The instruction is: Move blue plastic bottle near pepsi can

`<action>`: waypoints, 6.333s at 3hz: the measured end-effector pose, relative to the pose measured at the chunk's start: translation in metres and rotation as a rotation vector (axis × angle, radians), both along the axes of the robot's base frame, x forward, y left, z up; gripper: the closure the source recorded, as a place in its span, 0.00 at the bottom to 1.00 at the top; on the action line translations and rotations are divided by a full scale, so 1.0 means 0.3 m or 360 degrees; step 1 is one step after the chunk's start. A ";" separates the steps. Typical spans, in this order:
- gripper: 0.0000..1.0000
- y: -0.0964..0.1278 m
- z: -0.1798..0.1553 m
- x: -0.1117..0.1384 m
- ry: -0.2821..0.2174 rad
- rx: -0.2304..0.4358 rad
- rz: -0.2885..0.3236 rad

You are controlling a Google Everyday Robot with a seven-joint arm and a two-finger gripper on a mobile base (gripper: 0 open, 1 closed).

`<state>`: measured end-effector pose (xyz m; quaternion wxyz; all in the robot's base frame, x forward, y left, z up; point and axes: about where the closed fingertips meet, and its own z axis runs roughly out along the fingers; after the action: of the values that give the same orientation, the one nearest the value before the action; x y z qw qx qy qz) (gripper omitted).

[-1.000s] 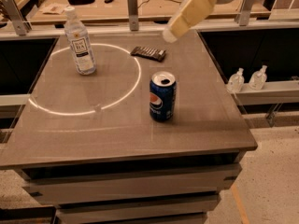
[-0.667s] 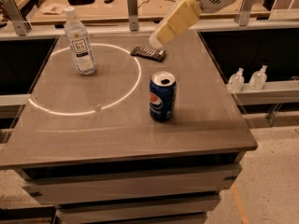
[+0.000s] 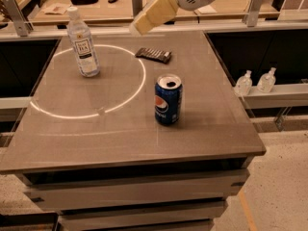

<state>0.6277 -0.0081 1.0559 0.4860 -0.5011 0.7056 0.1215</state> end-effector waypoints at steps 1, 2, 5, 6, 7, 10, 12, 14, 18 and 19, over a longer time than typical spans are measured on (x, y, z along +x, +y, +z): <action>0.00 0.036 -0.008 0.119 0.0049 0.0062 -0.0047; 0.00 0.104 -0.014 0.199 0.0078 0.0064 0.0004; 0.00 0.232 -0.064 0.243 0.0094 0.0094 0.0160; 0.00 0.345 -0.094 0.278 0.0058 0.0168 0.0351; 0.00 0.393 -0.129 0.286 0.0011 0.0183 0.0443; 0.00 0.487 -0.360 0.328 0.0177 -0.0028 0.0315; 0.00 0.531 -0.417 0.286 0.0261 -0.0002 0.0223; 0.00 0.643 -0.401 0.230 0.0286 0.0099 0.0315; 0.65 0.750 -0.385 0.227 0.0276 0.0211 0.0414; 0.96 0.714 -0.356 0.249 0.0241 0.0173 0.0421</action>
Offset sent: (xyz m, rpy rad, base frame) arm 0.0886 0.0508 -0.0047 0.0420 0.0682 0.0355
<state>0.7025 0.2060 0.9490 0.4377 -0.5520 0.6605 0.2598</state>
